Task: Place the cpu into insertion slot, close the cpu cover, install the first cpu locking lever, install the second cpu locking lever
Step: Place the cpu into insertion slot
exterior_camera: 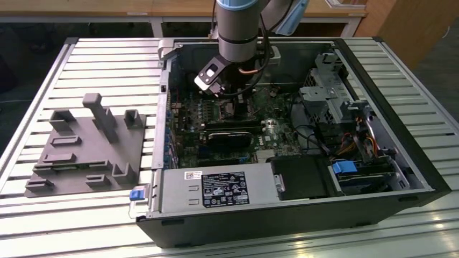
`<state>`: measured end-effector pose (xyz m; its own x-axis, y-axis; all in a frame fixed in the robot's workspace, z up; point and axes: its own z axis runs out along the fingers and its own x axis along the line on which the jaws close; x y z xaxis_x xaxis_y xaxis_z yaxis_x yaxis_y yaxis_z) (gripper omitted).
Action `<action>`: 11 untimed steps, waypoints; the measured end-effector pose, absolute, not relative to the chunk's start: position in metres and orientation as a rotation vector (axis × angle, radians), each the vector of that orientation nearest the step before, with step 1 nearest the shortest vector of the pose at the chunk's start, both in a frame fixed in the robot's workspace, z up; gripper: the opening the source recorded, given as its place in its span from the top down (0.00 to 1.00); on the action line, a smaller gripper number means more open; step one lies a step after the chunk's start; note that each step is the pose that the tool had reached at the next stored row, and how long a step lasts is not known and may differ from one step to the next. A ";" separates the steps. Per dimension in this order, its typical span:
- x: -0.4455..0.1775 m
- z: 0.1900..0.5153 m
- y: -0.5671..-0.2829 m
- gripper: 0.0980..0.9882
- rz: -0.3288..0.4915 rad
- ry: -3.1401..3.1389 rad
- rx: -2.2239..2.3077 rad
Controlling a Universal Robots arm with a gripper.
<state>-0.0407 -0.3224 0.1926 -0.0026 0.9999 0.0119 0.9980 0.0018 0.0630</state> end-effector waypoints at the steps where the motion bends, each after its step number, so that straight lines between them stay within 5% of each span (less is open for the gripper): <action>1: -0.041 0.193 -0.322 0.50 0.082 2.198 2.193; 11: -0.040 0.192 -0.322 0.42 0.082 2.198 2.193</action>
